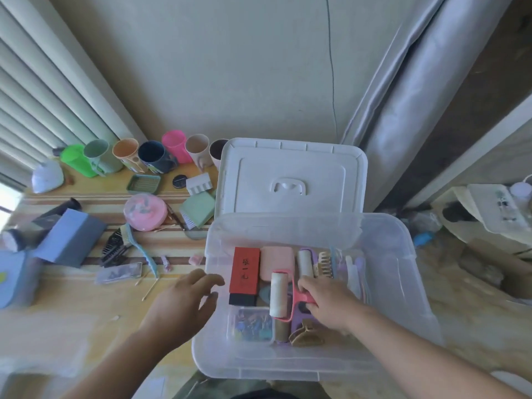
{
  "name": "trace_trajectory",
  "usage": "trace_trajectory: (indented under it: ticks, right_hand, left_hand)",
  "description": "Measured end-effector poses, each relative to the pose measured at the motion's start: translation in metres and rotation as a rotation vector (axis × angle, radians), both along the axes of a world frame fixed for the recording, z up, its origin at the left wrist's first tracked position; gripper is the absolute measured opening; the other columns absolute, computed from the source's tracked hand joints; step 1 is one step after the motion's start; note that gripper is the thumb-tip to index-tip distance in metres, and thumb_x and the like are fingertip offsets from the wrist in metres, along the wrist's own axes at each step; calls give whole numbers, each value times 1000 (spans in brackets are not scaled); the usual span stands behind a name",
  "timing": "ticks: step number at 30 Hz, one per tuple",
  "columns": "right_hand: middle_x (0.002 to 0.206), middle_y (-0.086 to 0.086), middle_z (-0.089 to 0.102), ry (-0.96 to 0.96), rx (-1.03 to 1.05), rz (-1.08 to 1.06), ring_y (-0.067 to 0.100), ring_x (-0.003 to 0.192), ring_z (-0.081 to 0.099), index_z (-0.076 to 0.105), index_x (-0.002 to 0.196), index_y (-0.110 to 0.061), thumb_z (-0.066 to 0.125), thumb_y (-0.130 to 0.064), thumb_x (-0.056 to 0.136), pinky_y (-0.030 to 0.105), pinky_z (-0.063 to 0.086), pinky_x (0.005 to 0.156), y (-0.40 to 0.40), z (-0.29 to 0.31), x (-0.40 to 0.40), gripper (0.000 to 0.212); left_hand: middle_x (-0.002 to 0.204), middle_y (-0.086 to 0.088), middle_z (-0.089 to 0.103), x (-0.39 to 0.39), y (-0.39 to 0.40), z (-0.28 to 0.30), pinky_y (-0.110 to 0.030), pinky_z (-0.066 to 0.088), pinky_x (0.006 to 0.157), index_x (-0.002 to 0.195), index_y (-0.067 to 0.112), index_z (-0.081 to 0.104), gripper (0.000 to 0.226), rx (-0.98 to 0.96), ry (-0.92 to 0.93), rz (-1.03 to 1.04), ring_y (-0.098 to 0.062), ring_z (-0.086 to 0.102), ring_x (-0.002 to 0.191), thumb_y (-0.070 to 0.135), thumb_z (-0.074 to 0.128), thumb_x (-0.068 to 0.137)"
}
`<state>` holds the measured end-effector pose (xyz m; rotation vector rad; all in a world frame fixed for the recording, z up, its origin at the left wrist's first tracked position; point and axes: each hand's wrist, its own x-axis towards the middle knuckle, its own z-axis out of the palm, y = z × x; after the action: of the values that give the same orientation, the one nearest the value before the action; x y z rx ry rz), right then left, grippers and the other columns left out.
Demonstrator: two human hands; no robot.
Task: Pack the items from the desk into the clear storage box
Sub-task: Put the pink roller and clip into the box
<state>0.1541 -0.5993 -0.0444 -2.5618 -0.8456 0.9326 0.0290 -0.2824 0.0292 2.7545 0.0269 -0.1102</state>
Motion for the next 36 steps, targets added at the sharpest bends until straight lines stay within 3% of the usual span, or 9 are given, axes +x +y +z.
trace_trajectory:
  ticks: [2, 6, 9, 12, 19, 22, 25, 29, 36]
  right_hand:
    - [96, -6, 60, 47, -21, -11, 23, 89, 58, 40, 93, -36, 63, -27, 90, 43, 50, 82, -3, -10, 3, 25]
    - [109, -14, 56, 26, -4, -47, 14, 101, 54, 59, 109, -31, 72, -29, 88, 33, 43, 84, -10, -24, 4, 25]
    - [118, -15, 55, -31, 48, -144, 10, 109, 53, 65, 119, -29, 81, -38, 82, 26, 38, 87, -8, -28, 4, 41]
    - [126, -9, 58, -178, 89, -255, 18, 117, 56, 67, 121, -26, 83, -38, 80, 36, 46, 98, 7, -25, 5, 46]
    - [125, -1, 63, -325, 194, -395, 25, 120, 56, 58, 131, -29, 79, -13, 82, 35, 41, 98, 97, 28, -12, 56]
    - [121, -4, 59, -456, 330, -346, 21, 119, 51, 63, 126, -24, 75, -12, 84, 36, 42, 100, 152, 58, -17, 46]
    - [119, 3, 61, -551, 439, -258, 25, 116, 52, 67, 122, -15, 74, -8, 83, 34, 43, 100, 222, 71, -12, 40]
    - [120, 2, 56, -453, 473, -229, 22, 115, 50, 66, 124, -15, 70, -11, 85, 31, 46, 92, 321, 59, 1, 40]
    - [142, -3, 39, -130, 74, -171, 25, 131, 40, 40, 145, -34, 61, -29, 92, 45, 52, 92, 414, -10, 25, 57]
  left_hand:
    - [82, 25, 49, -9, 4, 3, -14, 38, 54, 117, 41, 60, 30, -76, 91, 67, 3, 49, 62, 29, 72, 92]
    - [77, 16, 53, -17, 24, 2, -27, 47, 62, 127, 47, 48, 34, -226, 118, 226, -9, 55, 79, 41, 62, 97]
    - [98, 23, 55, -19, 55, -11, -32, 54, 70, 138, 47, 41, 47, -215, 131, 261, -4, 57, 90, 50, 59, 94]
    - [129, 13, 47, -17, 88, -26, -41, 56, 86, 147, 46, 33, 66, -77, 172, 227, -16, 53, 118, 57, 57, 86]
    - [137, 5, 46, 31, 87, -16, -39, 47, 99, 142, 41, 46, 54, -101, 2, -36, -19, 47, 125, 59, 53, 92]
    - [139, 4, 46, 49, 112, -29, -40, 42, 106, 141, 39, 50, 53, -220, -12, 58, -22, 45, 129, 53, 57, 91]
    - [143, -4, 44, 63, 173, -52, -48, 41, 108, 142, 35, 51, 60, -107, 63, 161, -31, 41, 130, 41, 64, 84]
    - [151, -13, 32, 94, 263, -78, -53, 37, 108, 147, 34, 41, 74, 69, 179, 258, -42, 38, 132, 28, 68, 79]
    - [167, -7, 3, 151, 335, -117, -52, 33, 117, 160, 41, -4, 123, -75, 407, 240, -39, 24, 151, 67, 77, 72]
